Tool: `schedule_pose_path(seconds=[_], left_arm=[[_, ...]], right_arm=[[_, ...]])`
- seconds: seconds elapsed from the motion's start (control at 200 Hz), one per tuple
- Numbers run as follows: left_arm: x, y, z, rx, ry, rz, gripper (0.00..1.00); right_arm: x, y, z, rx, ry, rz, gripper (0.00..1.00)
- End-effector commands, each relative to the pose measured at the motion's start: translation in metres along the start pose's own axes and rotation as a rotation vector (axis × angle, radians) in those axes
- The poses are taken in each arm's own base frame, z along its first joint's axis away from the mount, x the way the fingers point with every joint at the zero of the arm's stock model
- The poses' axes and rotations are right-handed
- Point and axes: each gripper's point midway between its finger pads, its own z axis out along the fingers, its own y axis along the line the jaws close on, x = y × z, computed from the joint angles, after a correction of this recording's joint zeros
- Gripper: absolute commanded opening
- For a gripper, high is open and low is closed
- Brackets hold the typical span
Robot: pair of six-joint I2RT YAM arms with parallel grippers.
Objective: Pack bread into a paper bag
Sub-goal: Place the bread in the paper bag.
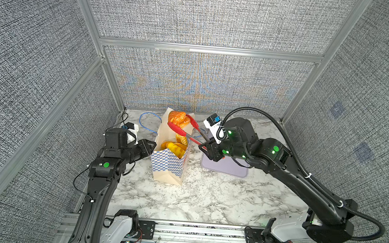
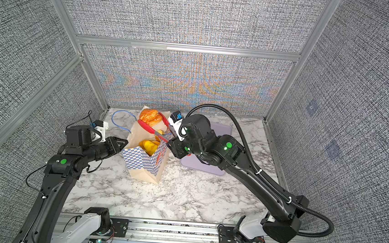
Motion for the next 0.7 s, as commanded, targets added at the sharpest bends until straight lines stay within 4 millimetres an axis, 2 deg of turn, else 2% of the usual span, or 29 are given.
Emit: schedule_pose_path(seconds=[0.0, 0.695], left_arm=[[-0.0037, -0.0036, -0.0007, 0.012, -0.012, 0.011, 0.31], [-0.0046, -0.0045, -0.0009, 0.015, -0.013, 0.008, 0.31]], right_arm=[[-0.008, 0.0007, -0.0039, 0.001, -0.031, -0.011, 0.55], [-0.0172, 0.0005, -0.0096, 0.002, -0.07, -0.019, 0.59]])
